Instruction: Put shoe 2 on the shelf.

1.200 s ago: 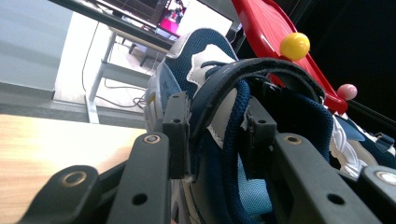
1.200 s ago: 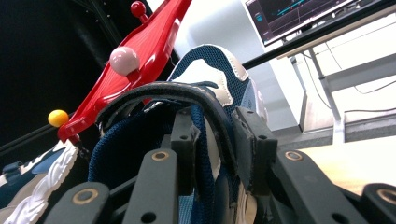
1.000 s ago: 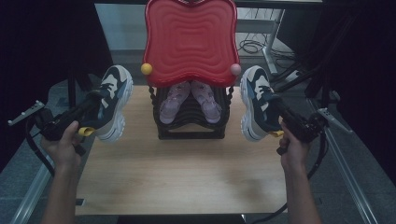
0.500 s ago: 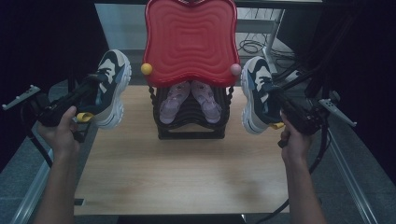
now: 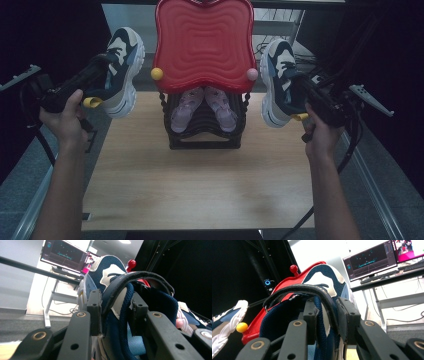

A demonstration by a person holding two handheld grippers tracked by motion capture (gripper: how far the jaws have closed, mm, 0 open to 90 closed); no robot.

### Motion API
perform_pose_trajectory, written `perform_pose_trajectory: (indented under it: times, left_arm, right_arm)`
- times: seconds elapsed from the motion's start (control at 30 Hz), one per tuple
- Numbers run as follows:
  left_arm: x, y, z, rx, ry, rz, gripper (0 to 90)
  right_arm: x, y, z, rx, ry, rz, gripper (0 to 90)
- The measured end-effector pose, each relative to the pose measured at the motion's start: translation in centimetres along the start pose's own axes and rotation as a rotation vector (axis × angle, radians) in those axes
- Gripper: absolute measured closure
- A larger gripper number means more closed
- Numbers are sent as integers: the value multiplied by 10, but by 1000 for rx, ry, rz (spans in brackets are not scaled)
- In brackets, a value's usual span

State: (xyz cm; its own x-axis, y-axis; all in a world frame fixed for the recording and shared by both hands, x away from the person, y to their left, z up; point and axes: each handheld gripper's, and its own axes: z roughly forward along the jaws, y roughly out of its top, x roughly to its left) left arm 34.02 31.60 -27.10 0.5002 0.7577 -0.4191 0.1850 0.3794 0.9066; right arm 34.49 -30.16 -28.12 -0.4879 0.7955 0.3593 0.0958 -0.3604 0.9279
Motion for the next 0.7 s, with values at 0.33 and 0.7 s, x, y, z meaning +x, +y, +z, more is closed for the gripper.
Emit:
perform_pose_trajectory:
  times: [0.33,0.7]
  left_arm:
    - [-26,21,18,6,-46,12,680]
    - [-42,31,48,19,-65,15,680]
  right_arm:
    - [25,29,11,-6,32,-31,698]
    - [45,45,38,6,76,-20,698]
